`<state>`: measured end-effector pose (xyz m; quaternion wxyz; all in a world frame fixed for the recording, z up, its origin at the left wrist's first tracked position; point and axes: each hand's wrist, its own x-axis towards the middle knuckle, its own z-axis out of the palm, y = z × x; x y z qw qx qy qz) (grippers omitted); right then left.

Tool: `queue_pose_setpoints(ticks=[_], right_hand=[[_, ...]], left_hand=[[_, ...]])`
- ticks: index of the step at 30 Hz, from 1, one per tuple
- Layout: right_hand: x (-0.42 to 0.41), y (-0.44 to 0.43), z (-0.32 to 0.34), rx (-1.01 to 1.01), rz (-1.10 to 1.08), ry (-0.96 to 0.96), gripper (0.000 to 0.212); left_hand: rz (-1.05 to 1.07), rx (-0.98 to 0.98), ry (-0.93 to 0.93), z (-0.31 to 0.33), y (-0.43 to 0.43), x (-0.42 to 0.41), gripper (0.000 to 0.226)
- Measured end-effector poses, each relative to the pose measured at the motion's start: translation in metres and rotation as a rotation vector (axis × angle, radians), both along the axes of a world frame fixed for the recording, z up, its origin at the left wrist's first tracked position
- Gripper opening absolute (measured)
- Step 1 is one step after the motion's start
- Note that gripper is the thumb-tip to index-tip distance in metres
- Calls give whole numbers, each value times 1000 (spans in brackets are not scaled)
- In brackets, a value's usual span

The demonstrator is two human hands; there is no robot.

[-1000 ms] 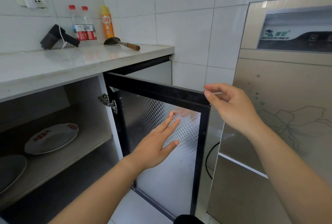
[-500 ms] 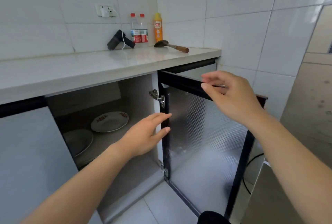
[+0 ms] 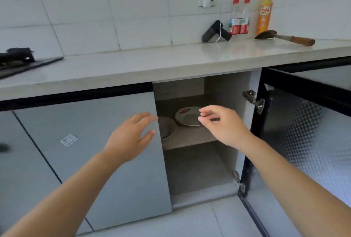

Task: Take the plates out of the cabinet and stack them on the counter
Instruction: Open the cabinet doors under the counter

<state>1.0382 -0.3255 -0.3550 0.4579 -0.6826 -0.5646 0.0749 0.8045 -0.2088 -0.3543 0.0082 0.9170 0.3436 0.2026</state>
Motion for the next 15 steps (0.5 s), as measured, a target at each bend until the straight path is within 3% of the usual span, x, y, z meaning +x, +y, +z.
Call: queue_pose_setpoints(ticks=[6,15], right_hand=[[-28,70,-4,-4,108,-45,30],[-61,145,-3,-89,76,-26,62]], left_hand=[[195,79,-44,22,26,-48,46],[240,71,37,25,29,-74,48]])
